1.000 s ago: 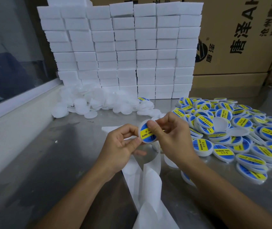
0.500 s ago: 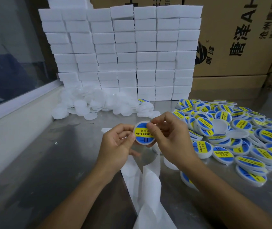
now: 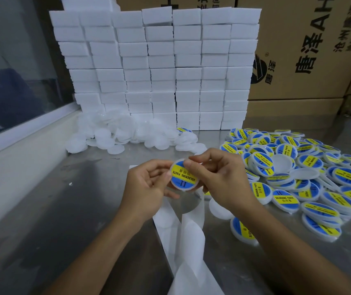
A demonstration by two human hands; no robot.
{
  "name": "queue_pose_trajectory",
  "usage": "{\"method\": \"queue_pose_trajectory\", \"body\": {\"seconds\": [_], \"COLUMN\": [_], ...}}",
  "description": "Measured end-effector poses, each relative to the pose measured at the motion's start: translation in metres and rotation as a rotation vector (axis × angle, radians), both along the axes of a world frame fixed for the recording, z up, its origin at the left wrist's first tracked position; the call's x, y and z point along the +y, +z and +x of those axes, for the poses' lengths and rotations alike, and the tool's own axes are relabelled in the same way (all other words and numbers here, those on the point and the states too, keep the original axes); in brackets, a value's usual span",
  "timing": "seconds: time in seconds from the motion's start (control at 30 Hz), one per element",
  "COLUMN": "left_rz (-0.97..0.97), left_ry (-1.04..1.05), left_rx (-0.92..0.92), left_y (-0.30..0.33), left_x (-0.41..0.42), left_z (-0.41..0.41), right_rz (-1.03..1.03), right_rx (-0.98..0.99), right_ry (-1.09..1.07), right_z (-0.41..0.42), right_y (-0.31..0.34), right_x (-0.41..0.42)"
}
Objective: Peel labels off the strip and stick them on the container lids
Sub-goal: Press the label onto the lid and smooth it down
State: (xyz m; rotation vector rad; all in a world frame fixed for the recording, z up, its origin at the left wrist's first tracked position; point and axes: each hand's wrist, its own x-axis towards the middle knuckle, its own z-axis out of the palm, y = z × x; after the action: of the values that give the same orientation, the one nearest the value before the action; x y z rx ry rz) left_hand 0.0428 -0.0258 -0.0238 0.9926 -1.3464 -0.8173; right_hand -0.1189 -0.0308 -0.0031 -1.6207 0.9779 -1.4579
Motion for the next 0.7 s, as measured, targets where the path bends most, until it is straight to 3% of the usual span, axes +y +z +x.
{"method": "queue_pose_trajectory", "body": {"seconds": [0.1, 0.5, 0.7], "left_rz": [0.011, 0.079, 0.110], "left_ry": [-0.008, 0.099, -0.001], "left_rx": [-0.036, 0.102, 0.131], "left_y": [-0.002, -0.002, -0.001], "left_x": [0.001, -0.006, 0.000], "left_z": [-0.004, 0.005, -0.005], "right_rz": [-0.007, 0.093, -0.019], "right_rx": [-0.027, 0.025, 0.017], "right_ry": [-0.028, 0.161, 0.035], "right_z": [0.000, 0.001, -0.004], "right_y": [0.000, -0.005, -0.005], "right_x": [0.000, -0.004, -0.009]}}
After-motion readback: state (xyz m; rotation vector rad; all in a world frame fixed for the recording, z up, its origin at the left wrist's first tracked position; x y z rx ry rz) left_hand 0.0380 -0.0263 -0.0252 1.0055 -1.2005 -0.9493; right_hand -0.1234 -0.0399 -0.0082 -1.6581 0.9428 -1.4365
